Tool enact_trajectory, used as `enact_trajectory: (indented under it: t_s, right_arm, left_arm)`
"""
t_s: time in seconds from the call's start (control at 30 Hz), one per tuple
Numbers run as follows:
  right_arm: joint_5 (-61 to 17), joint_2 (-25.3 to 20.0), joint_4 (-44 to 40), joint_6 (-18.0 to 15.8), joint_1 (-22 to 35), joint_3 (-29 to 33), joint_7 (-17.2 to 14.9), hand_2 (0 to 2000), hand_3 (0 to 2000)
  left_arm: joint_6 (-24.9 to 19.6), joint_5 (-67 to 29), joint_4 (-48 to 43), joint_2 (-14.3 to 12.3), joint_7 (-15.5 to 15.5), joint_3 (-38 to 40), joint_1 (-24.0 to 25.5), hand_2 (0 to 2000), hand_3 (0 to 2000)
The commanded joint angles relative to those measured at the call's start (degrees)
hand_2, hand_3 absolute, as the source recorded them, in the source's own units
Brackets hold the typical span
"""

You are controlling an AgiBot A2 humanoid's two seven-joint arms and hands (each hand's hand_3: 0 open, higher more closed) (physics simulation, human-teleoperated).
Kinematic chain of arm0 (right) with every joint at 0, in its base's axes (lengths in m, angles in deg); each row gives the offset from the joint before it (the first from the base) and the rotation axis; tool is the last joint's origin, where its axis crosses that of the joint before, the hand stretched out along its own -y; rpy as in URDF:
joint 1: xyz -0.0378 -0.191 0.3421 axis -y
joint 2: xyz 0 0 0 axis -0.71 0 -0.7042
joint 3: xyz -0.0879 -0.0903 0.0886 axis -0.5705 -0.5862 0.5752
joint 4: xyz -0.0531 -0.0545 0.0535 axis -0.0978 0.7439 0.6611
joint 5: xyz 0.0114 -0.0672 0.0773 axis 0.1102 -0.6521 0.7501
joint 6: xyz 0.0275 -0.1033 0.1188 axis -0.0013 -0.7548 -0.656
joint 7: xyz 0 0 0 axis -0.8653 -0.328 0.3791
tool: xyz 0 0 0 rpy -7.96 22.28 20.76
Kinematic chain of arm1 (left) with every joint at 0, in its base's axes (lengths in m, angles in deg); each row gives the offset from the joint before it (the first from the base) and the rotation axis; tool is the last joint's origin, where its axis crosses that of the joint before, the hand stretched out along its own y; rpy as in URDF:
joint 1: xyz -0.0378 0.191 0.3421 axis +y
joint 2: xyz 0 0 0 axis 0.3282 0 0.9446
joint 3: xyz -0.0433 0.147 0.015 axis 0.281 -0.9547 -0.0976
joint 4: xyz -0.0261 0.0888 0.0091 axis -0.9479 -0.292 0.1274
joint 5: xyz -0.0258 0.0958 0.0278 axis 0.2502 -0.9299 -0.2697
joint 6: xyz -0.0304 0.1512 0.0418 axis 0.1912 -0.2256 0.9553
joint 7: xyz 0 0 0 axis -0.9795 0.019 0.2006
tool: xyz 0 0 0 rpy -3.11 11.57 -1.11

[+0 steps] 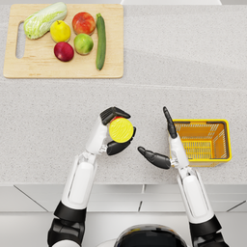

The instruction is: Pick up the red potato chip and place it into the yellow basket

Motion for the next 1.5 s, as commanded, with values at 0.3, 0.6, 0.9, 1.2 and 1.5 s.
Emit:
enact_trajectory:
  t_s: [0.3, 0.6, 0.9, 1.2, 1.5]
  right_arm:
    - [0.0, -4.6, -4.8, 0.0, 5.6, -3.4, 0.0, 0, 0]
    - [-0.1, -4.1, -4.6, -14.3, 5.7, -3.3, -0.1, 2000, 1960]
    - [-0.1, -6.0, -4.0, -11.2, 8.8, 11.6, 0.0, 2000, 2000]
    - [0.0, -5.8, 0.6, -11.2, 4.6, 32.6, 0.4, 2000, 2000]
    - [0.0, -6.2, -5.6, -10.3, 0.6, 30.9, -16.5, 2000, 2000]
  left_arm:
    - [0.1, 0.0, -7.1, -2.0, 0.1, -11.2, 0.4, 2000, 2000]
    - [-0.3, -0.2, -6.6, -1.3, 0.0, -11.1, 1.1, 639, 1673]
    - [5.5, 0.0, -20.8, 2.0, 0.5, 11.2, 7.8, 0, 0]
    - [5.7, 0.0, -14.0, 0.4, 0.5, 28.3, 12.0, 0, 0]
    - [5.8, 0.0, -11.7, 0.4, 0.5, 24.8, 12.2, 0, 0]
